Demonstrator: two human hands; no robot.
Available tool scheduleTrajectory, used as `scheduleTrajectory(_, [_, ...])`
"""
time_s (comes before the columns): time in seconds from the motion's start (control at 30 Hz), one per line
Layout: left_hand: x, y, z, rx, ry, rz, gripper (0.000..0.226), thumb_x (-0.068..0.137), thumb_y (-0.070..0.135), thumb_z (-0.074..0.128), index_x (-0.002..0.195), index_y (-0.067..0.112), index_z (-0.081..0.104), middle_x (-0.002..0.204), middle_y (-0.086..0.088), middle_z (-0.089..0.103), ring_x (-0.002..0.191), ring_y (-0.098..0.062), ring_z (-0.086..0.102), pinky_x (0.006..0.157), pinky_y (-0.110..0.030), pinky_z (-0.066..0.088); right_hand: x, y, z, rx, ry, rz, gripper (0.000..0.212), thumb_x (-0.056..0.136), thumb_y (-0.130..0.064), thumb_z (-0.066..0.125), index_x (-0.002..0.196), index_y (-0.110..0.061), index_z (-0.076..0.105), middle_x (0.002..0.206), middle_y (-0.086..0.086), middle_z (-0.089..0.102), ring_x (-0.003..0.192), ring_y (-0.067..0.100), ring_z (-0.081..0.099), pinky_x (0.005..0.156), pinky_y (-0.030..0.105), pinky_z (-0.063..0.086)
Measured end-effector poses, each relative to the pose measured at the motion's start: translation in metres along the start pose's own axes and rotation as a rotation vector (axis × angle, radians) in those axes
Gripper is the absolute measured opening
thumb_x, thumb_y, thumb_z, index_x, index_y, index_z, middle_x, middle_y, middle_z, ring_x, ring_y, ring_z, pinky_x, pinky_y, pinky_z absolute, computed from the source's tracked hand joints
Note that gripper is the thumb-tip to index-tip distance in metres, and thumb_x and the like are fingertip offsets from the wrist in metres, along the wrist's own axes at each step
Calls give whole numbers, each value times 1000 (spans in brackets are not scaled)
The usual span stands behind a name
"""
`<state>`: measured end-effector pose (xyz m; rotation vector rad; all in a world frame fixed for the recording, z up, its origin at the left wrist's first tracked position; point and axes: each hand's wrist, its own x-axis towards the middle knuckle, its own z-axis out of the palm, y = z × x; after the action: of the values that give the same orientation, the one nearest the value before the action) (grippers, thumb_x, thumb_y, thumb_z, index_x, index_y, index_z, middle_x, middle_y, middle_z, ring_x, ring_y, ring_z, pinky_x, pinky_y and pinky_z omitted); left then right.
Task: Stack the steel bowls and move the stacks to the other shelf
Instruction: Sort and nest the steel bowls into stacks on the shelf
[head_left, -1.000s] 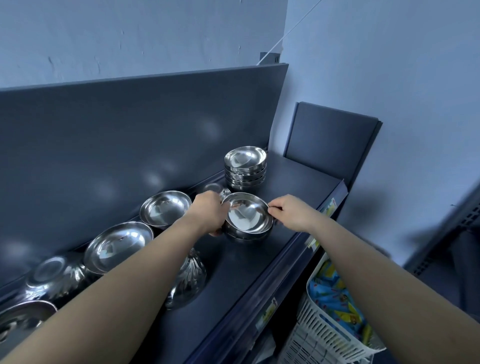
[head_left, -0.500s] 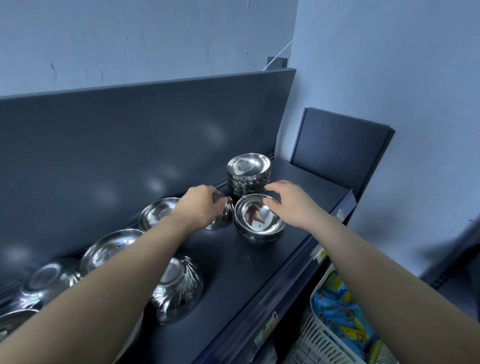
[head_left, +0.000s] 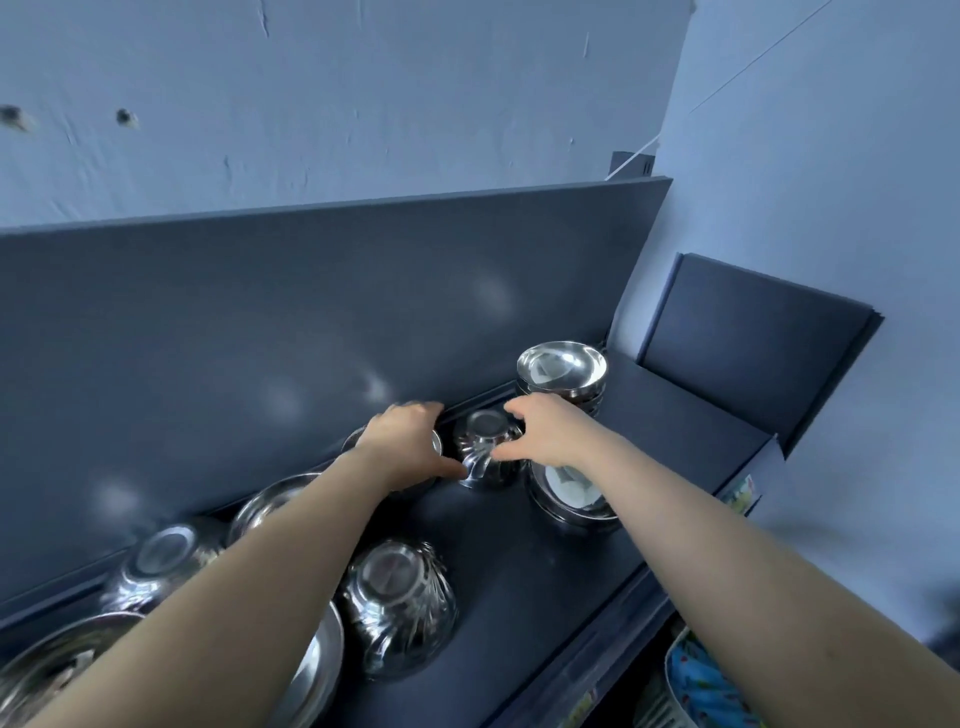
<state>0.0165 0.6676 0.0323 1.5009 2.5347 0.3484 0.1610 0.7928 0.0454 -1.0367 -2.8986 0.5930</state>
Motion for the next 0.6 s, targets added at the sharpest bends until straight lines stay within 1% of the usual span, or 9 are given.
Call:
scheduleTrajectory(0.07, [9, 2, 5, -12, -15, 22, 78, 64, 53, 78, 128, 17, 51, 130, -3, 55, 123, -26, 47, 100, -37, 41, 8, 3, 3, -17, -3, 19, 42, 71, -50, 76, 89, -16, 59, 92, -2, 62, 88, 21, 61, 76, 36, 51])
scheduleTrajectory(0.1, [14, 2, 9, -14, -22, 35, 74, 61, 55, 79, 121, 20, 54, 122, -2, 59, 118, -25, 50, 96, -38, 43, 11, 5, 5, -23, -8, 31, 41, 69, -50, 76, 79, -18, 54, 81, -4, 58, 80, 20, 59, 68, 34, 47])
scheduleTrajectory(0.17, [26, -1, 17, -8, -47, 45, 66, 54, 59, 79, 105, 25, 57, 108, 3, 62, 108, -23, 55, 89, -37, 46, 15, 7, 10, -40, -15, 48, 42, 68, -52, 76, 73, -20, 48, 74, -6, 54, 74, 19, 56, 63, 33, 41])
scheduleTrajectory(0.3, [40, -2, 27, 85, -59, 52, 66, 50, 65, 76, 101, 30, 54, 105, 8, 64, 105, -20, 53, 88, -34, 35, 22, 10, 11, -49, -22, 68, 44, 66, -52, 76, 71, -19, 48, 71, -5, 54, 67, 18, 54, 59, 31, 39])
scheduleTrajectory(0.37, [41, 2, 28, 158, -41, 62, 67, 48, 69, 75, 99, 31, 53, 99, 10, 64, 103, -18, 53, 86, -34, 29, 20, 11, 10, -9, -35, 58, 43, 68, -47, 78, 69, -17, 47, 70, -3, 54, 65, 20, 52, 60, 31, 40])
scheduleTrajectory(0.43, [50, 0, 33, 193, -48, 50, 69, 46, 71, 73, 98, 31, 52, 96, 10, 64, 101, -18, 53, 84, -35, 26, 28, 14, 13, 50, -51, 52, 38, 69, -40, 79, 76, -10, 57, 82, 3, 66, 75, 25, 61, 69, 33, 50])
scheduleTrajectory(0.5, [52, 1, 34, 222, -50, 35, 75, 44, 72, 73, 102, 31, 50, 97, 8, 64, 102, -19, 53, 82, -35, 25, 27, 14, 13, 72, -52, 41, 42, 71, -37, 78, 88, -2, 62, 100, 13, 71, 92, 30, 68, 82, 41, 56])
scheduleTrajectory(0.57, [54, 3, 34, 220, -57, 22, 79, 42, 73, 73, 104, 30, 49, 99, 7, 65, 101, -19, 56, 82, -35, 24, 28, 14, 14, 67, -49, 23, 34, 73, -32, 76, 72, -7, 53, 97, 14, 72, 91, 31, 68, 78, 42, 54])
scheduleTrajectory(0.6, [55, 4, 34, 212, -57, 20, 80, 41, 73, 74, 104, 29, 49, 100, 7, 64, 100, -18, 57, 83, -35, 24, 27, 14, 13, 64, -40, 17, 34, 74, -30, 75, 68, -11, 47, 99, 16, 72, 94, 33, 68, 81, 46, 54])
